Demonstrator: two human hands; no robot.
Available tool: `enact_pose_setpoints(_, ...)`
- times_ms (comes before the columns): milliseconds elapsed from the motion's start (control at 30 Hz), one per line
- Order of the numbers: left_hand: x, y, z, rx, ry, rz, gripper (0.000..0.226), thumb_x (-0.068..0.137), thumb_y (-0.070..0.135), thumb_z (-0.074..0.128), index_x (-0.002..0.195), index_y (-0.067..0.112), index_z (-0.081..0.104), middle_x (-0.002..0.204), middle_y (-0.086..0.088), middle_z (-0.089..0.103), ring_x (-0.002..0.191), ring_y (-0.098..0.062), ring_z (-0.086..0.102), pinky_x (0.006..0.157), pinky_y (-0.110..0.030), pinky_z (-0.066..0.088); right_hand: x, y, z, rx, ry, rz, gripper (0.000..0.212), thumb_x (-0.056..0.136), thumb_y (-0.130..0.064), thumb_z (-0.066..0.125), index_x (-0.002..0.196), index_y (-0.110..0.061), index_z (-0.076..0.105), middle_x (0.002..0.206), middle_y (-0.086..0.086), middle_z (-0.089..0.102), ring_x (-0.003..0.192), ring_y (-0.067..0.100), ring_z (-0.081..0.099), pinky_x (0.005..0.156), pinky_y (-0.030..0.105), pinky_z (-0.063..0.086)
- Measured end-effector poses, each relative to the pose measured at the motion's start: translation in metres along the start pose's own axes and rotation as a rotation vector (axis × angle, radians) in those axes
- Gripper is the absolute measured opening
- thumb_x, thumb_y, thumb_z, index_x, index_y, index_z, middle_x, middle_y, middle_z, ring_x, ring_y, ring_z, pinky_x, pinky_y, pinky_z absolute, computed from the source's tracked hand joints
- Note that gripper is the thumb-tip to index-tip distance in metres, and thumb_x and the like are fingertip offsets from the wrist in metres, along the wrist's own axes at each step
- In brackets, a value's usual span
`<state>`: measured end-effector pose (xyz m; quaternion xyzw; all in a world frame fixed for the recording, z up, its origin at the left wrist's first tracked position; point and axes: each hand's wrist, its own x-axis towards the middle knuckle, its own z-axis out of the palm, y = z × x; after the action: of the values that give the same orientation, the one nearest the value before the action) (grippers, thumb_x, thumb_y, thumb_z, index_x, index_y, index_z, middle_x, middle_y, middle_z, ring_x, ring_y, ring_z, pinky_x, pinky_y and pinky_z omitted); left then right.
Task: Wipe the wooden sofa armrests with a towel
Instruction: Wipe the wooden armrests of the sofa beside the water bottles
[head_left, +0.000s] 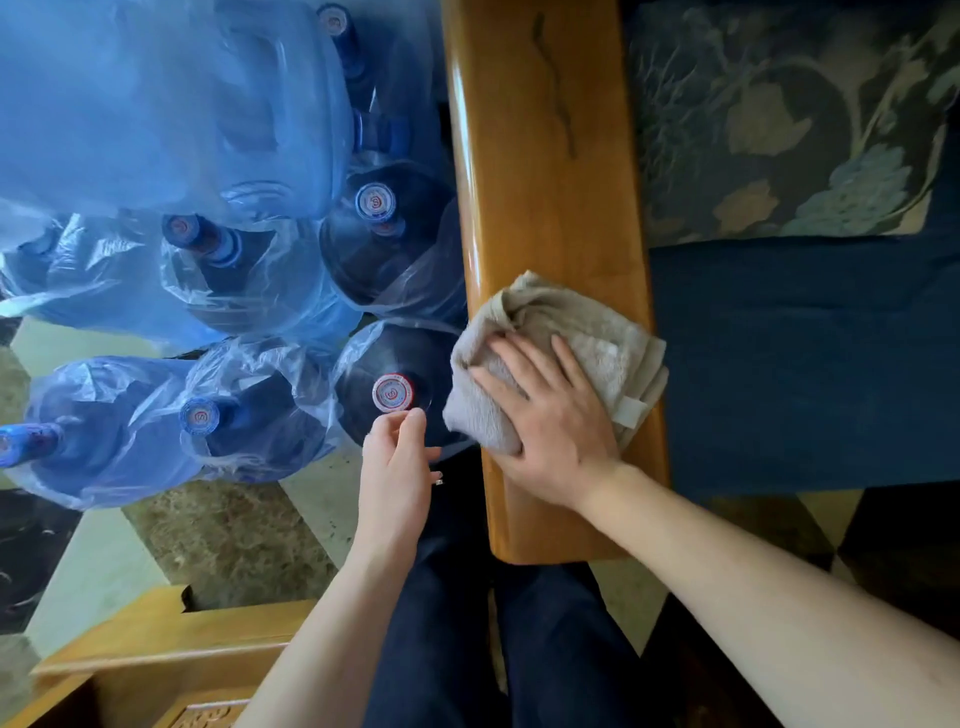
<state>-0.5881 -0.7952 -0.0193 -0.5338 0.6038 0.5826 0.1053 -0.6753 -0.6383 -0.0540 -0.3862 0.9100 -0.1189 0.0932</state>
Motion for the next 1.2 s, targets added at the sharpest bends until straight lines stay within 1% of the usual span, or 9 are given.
enact_pose_setpoints(133, -0.016, -0.008, -0.005, 0.044, 0.033, 0.038, 0.013, 0.096, 0.033, 0.053, 0.104, 0.026, 0.059, 0.114, 0.000, 0.063, 0.096, -0.013, 0.069, 0.070, -0.031, 0.055, -0.070, -0.021, 0.010, 0.025, -0.020, 0.046, 0.077, 0.083, -0.047, 0.061, 0.155, -0.025, 0.044, 0.168, 0.006, 0.034, 0.157, 0.025, 0.026, 0.129, 0.052, 0.014)
enact_pose_setpoints(267, -0.016, -0.007, 0.001, 0.225, -0.003, 0.050, 0.019, 0.090, 0.028, 0.057, 0.107, 0.021, 0.062, 0.110, -0.004, 0.064, 0.096, -0.018, 0.067, 0.088, -0.046, 0.056, -0.117, -0.048, 0.021, 0.031, 0.035, 0.315, 0.085, 0.087, -0.048, 0.060, 0.163, -0.026, 0.029, 0.172, 0.001, 0.027, 0.159, 0.021, 0.022, 0.129, 0.053, 0.015)
enact_pose_setpoints(467, 0.003, 0.016, 0.027, 0.452, -0.099, 0.262, 0.033, 0.093, 0.032, 0.062, 0.125, 0.026, 0.056, 0.121, 0.005, 0.051, 0.083, 0.018, 0.056, 0.075, -0.018, 0.044, -0.105, -0.060, 0.022, 0.004, 0.132, 0.612, 0.083, 0.092, -0.054, 0.052, 0.164, -0.025, 0.022, 0.171, 0.004, 0.028, 0.159, 0.025, 0.023, 0.128, 0.054, 0.015)
enact_pose_setpoints(567, 0.032, 0.052, 0.036, 0.484, -0.170, 0.372, 0.046, 0.095, 0.041, 0.062, 0.140, 0.043, 0.050, 0.124, 0.012, 0.049, 0.080, 0.004, 0.066, 0.082, -0.029, 0.054, -0.094, -0.060, 0.023, -0.007, 0.161, 0.658, 0.074, 0.098, -0.057, 0.043, 0.162, -0.022, 0.028, 0.169, 0.006, 0.032, 0.157, 0.027, 0.027, 0.126, 0.056, 0.021)
enact_pose_setpoints(633, 0.063, 0.087, 0.042, 0.542, -0.194, 0.416, 0.062, 0.093, 0.049, 0.064, 0.148, 0.050, 0.037, 0.130, 0.012, 0.046, 0.094, -0.007, 0.067, 0.087, -0.035, 0.056, -0.083, -0.056, 0.026, 0.005, 0.196, 0.680, 0.075, 0.094, -0.053, 0.048, 0.160, -0.021, 0.031, 0.168, 0.006, 0.034, 0.157, 0.027, 0.028, 0.124, 0.059, 0.024)
enact_pose_setpoints(767, 0.124, 0.176, 0.061, 0.909, -0.271, 0.609, 0.114, 0.074, 0.061, 0.078, 0.156, 0.051, 0.000, 0.153, 0.000, 0.037, 0.127, -0.027, 0.053, 0.098, -0.042, 0.047, -0.037, -0.032, 0.023, 0.010, 0.275, 0.758, 0.083, 0.087, -0.050, 0.054, 0.161, -0.021, 0.029, 0.168, 0.007, 0.034, 0.157, 0.028, 0.027, 0.126, 0.057, 0.021)
enact_pose_setpoints(867, 0.152, 0.232, 0.073, 1.100, -0.320, 0.626, 0.142, 0.060, 0.063, 0.086, 0.148, 0.055, -0.025, 0.152, -0.003, 0.048, 0.129, -0.033, 0.054, 0.102, -0.051, 0.046, 0.019, -0.011, 0.013, -0.010, 0.296, 0.789, 0.083, 0.092, -0.050, 0.050, 0.163, -0.018, 0.021, 0.168, 0.012, 0.033, 0.156, 0.032, 0.028, 0.127, 0.057, 0.018)
enact_pose_setpoints(1067, 0.168, 0.251, 0.079, 1.056, -0.252, 0.513, 0.152, 0.053, 0.044, 0.097, 0.150, 0.056, -0.020, 0.123, 0.005, 0.069, 0.098, -0.022, 0.067, 0.083, -0.041, 0.054, 0.138, 0.036, -0.011, 0.043, 0.360, 0.827, 0.085, 0.095, -0.053, 0.047, 0.164, -0.018, 0.012, 0.172, 0.011, 0.025, 0.160, 0.029, 0.019, 0.127, 0.059, 0.017)
enact_pose_setpoints(1200, 0.170, 0.240, 0.075, 0.959, -0.198, 0.542, 0.142, 0.061, 0.041, 0.092, 0.149, 0.060, -0.018, 0.119, 0.012, 0.072, 0.089, -0.021, 0.069, 0.071, -0.041, 0.057, 0.208, 0.065, -0.025, 0.034, 0.372, 0.787, 0.077, 0.099, -0.052, 0.046, 0.163, -0.013, 0.029, 0.171, 0.013, 0.027, 0.160, 0.030, 0.019, 0.127, 0.058, 0.016)
